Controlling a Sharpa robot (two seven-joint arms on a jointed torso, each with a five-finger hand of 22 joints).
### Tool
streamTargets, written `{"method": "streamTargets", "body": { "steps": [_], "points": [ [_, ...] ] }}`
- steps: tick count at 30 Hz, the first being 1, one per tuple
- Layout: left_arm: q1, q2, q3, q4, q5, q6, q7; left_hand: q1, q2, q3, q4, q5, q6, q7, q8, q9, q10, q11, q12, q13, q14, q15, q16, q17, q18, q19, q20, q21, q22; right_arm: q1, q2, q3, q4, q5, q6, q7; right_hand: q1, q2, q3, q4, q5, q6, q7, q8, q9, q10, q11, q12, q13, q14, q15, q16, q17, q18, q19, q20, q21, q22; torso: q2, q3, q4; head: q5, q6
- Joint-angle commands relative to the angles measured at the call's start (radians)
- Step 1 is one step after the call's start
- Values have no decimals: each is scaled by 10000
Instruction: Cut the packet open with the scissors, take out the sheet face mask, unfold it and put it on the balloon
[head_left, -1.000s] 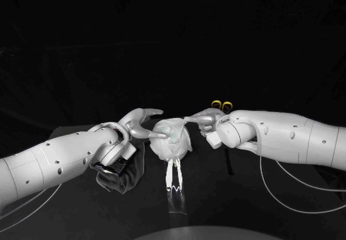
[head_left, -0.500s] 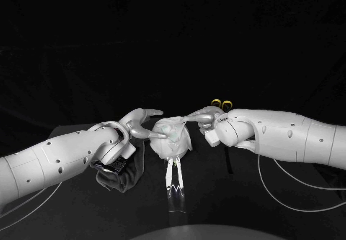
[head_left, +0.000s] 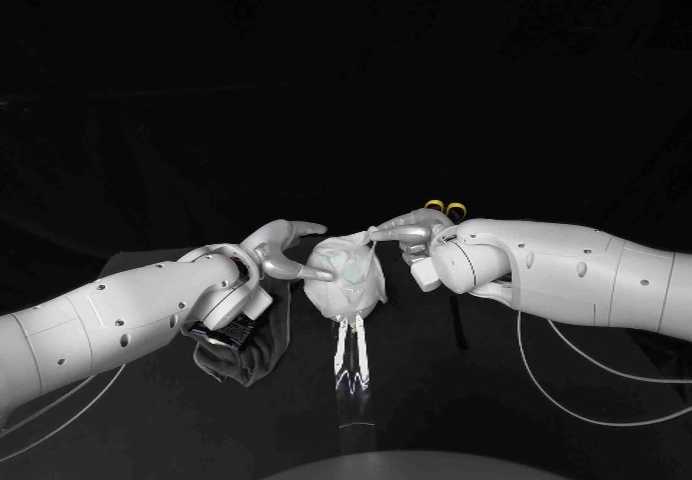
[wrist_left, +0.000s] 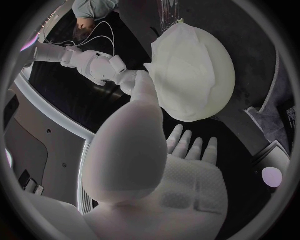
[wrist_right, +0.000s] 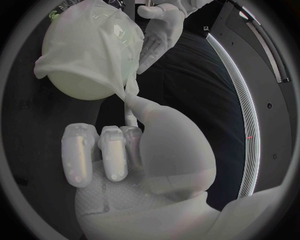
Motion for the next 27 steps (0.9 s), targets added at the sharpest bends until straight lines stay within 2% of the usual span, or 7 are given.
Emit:
{"method": "streamTargets", "body": {
  "steps": [1, 15, 20, 23, 25, 27],
  "points": [
    [5, 23, 13, 12, -76, 115, -105, 92, 4, 75, 9, 54, -43, 122, 15, -7, -8, 28, -13, -8, -6, -81, -69, -11, 14, 12, -58, 14, 15, 3, -24, 16, 40, 57, -29, 597, -107, -8, 117, -9, 46, 41, 12, 49, 40, 1058, -91, 37, 2635, 1044, -96, 35, 2634, -75, 554, -81, 3, 2345, -4, -3, -7, 6, 10],
    [4, 17, 12, 0, -37, 85, -191, 108, 9, 80, 11, 53, -30, 145, 19, 0, 20, 57, -8, -4, -3, -90, -70, -9, 23, 11, -63, 15, 16, 6, -93, 34, 95, 5, 49, 818, -211, -42, 238, -89, 41, 33, 10, 84, 95, 1058, -92, 37, 2635, 1044, -97, 35, 2634, -68, 538, -83, -26, 2335, -8, -5, 2, 11, 49],
    [3, -4, 12, -4, 62, 47, -203, 109, 14, 82, 10, 53, -27, 150, 21, 2, 22, 59, -6, -4, 5, -85, -65, -6, 25, 12, -63, 16, 16, 7, -144, 36, 99, -155, -74, 849, -248, -49, 298, -130, 42, 32, 8, 100, 120, 1058, -94, 37, 2635, 1044, -98, 35, 2634, -69, 539, -84, -21, 2337, -8, -7, 2, 1, 53],
    [1, -25, 12, 1, 173, -11, -161, 112, 36, 99, 9, 50, 34, 128, 43, 30, 85, 24, 7, 5, 38, 31, -52, 6, 41, 18, -52, 21, 20, 8, -168, 37, 74, -269, -172, 853, -263, -51, 336, -157, 42, 32, 7, 109, 134, 1058, -96, 37, 2635, 1044, -99, 35, 2634, -69, 538, -85, -22, 2336, -12, -6, 3, 0, 57],
    [-3, -45, 13, 9, 279, -48, -105, 109, 67, 126, 8, 49, 118, 91, 76, 65, 147, -16, 17, 12, 69, 235, -41, 17, 60, 33, -38, 30, 26, 8, -176, 37, 48, -333, -210, 845, -263, -51, 336, -157, 42, 32, 7, 109, 134, 1058, -96, 37, 2635, 1044, -99, 35, 2634, -69, 538, -85, -22, 2336, -4, -7, 3, -4, 70],
    [-6, -66, 15, 17, 370, -52, -46, 107, 88, 148, 7, 47, 178, 90, 96, 89, 211, -23, 26, 19, 93, 300, -30, 25, 67, 40, -30, 34, 28, 9, -175, 37, 27, -368, -229, 835, -286, -54, 378, -185, 40, 33, 7, 119, 149, 1058, -97, 37, 2635, 1044, -100, 35, 2634, -72, 544, -86, -10, 2340, -4, -7, 3, -4, 70]
  ]
}}
